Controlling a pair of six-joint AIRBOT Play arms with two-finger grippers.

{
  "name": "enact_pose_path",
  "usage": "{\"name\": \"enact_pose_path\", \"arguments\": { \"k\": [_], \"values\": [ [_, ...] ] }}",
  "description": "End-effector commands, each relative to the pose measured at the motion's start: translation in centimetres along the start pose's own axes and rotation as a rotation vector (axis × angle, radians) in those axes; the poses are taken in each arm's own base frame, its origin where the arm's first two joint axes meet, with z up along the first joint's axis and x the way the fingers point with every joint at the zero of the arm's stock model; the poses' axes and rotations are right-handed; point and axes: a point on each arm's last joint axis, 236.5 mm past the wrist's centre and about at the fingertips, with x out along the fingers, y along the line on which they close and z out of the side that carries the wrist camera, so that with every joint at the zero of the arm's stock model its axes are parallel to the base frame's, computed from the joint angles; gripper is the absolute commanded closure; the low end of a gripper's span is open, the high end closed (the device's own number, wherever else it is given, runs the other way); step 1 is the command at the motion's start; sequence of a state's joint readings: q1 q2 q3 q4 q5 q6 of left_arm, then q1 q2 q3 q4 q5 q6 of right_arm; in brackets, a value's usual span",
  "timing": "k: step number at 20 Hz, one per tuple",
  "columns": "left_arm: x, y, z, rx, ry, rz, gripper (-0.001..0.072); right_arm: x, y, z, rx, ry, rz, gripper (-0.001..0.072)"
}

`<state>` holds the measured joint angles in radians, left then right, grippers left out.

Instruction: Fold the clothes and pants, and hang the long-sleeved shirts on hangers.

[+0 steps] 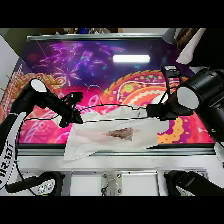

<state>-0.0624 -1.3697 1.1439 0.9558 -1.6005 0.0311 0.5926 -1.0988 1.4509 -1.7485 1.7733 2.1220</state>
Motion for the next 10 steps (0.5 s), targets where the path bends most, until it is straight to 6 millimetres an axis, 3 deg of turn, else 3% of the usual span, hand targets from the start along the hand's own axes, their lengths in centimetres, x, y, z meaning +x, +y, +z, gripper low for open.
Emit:
{"name": "enact_pose_path", "arguments": {
  "k": [1,6,10],
  "values": [
    [-0.2,0.0,-0.5,-0.009,0.009,0.001,0.0696,-0.5,-1.2,0.2,0.036,-0.023,-0.035,0.0698],
    [-0.2,0.0,-0.4,-0.009,0.008,0.002,0.0696,-0.7,-0.6,0.8,0.038,-0.057,-0.003,0.0698],
    [-0.2,0.1,-0.4,-0.009,0.007,0.002,0.0696,-1.0,2.4,1.9,0.020,-0.107,0.118,0.0699]
  ]
}}
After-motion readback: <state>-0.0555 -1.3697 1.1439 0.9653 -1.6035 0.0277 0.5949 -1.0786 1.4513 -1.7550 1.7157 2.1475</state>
